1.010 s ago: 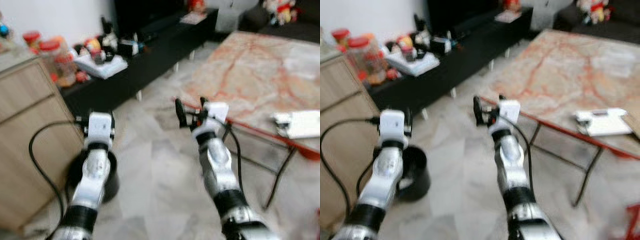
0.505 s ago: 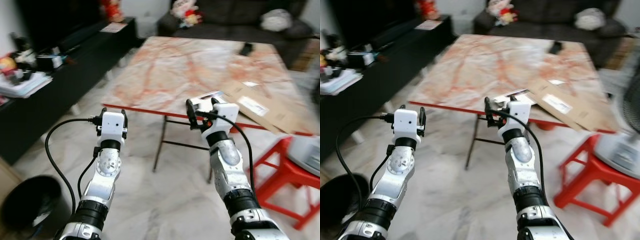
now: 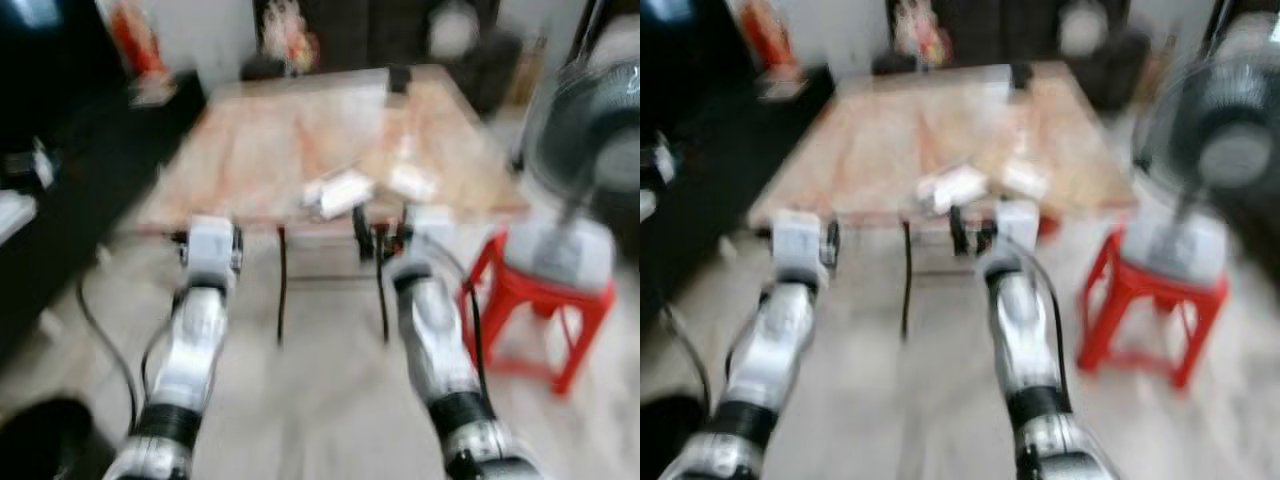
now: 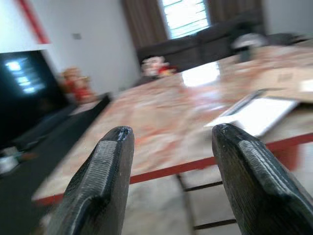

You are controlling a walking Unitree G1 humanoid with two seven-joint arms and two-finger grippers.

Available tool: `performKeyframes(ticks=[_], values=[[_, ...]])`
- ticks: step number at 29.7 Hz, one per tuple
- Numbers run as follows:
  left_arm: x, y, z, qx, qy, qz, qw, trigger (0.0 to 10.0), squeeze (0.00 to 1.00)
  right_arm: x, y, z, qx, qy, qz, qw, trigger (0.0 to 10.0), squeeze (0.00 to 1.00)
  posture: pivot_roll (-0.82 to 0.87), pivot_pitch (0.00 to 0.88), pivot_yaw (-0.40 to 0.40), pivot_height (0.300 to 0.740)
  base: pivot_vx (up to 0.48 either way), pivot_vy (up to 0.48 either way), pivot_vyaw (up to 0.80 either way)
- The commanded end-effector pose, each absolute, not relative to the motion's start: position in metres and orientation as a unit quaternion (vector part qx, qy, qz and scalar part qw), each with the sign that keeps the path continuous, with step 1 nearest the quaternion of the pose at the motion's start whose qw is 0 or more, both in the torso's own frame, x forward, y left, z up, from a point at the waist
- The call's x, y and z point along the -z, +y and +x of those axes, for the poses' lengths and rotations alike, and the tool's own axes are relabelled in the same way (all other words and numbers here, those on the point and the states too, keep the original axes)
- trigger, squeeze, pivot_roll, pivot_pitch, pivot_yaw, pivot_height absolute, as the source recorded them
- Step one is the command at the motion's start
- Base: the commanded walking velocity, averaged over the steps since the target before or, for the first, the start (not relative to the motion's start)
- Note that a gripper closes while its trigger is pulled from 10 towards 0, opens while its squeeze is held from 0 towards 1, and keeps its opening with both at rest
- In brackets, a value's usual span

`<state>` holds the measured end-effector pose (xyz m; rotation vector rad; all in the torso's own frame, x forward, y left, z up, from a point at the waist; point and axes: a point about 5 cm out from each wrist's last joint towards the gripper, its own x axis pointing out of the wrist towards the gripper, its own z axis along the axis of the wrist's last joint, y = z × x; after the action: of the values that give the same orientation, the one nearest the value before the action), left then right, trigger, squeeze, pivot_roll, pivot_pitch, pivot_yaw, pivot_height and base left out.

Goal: Picking trash to rubbish bin

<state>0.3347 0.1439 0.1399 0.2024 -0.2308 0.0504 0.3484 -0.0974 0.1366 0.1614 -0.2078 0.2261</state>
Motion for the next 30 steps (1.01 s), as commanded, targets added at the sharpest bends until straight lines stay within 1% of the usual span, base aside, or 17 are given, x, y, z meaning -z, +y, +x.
performKeyframes(ticks=[1,2,7,9,13,14,16,18,20,25,30], values=[[-0.145,0.141,0.337,-0.020,-0.120,0.101,0.987,10.0,0.00,-0.141,-0.093,0.350,-0.119,-0.107,0.078,0.984,10.0,0.00,-0.01,0.000,0.058,0.740,0.000,0.000,-0.79],[-0.145,0.141,0.337,-0.020,-0.120,0.101,0.987,10.0,0.00,-0.141,-0.093,0.350,-0.119,-0.107,0.078,0.984,10.0,0.00,-0.01,0.000,0.058,0.740,0.000,0.000,-0.79],[-0.145,0.137,0.335,-0.008,-0.120,0.090,0.989,10.0,0.00,-0.144,-0.085,0.351,-0.139,-0.106,0.077,0.982,10.0,0.00,0.00,0.000,0.059,0.740,0.000,0.000,0.00],[-0.145,0.137,0.334,-0.008,-0.121,0.091,0.988,10.0,0.00,-0.143,-0.082,0.351,-0.143,-0.099,0.084,0.981,10.0,0.00,0.01,0.017,0.039,0.740,0.000,0.000,0.00],[-0.146,0.136,0.335,-0.013,-0.121,0.088,0.989,10.0,0.00,-0.144,-0.075,0.351,-0.165,-0.097,0.071,0.979,10.0,0.00,0.00,0.031,0.017,0.740,0.000,0.000,0.00],[-0.145,0.136,0.336,-0.013,-0.121,0.088,0.989,10.0,0.00,-0.144,-0.075,0.351,-0.166,-0.097,0.070,0.979,10.0,0.00,0.00,0.031,0.017,0.740,0.000,0.000,0.00],[-0.143,0.131,0.337,-0.014,-0.118,0.081,0.990,10.0,0.00,-0.147,-0.079,0.352,-0.171,-0.099,0.058,0.979,10.0,0.00,-0.04,0.044,-0.018,0.740,0.000,0.000,0.00],[-0.142,0.130,0.337,-0.015,-0.117,0.078,0.990,10.0,0.00,-0.148,-0.081,0.352,-0.172,-0.101,0.058,0.978,10.0,0.00,-0.05,0.046,-0.028,0.740,0.000,0.000,0.00],[-0.142,0.127,0.336,-0.017,-0.117,0.073,0.990,10.0,0.00,-0.150,-0.085,0.353,-0.172,-0.103,0.057,0.978,10.0,0.00,-0.05,0.036,-0.047,0.740,0.000,0.000,0.00],[-0.142,0.129,0.336,-0.028,-0.119,0.069,0.990,10.0,0.00,-0.144,-0.090,0.353,-0.169,-0.091,0.055,0.980,10.0,0.00,-0.04,0.022,-0.043,0.740,0.000,0.000,0.00],[-0.143,0.136,0.339,-0.035,-0.119,0.077,0.989,10.0,0.00,-0.147,-0.087,0.354,-0.167,-0.095,0.059,0.980,10.0,0.00,-0.04,0.014,-0.025,0.740,0.000,0.000,0.00]])
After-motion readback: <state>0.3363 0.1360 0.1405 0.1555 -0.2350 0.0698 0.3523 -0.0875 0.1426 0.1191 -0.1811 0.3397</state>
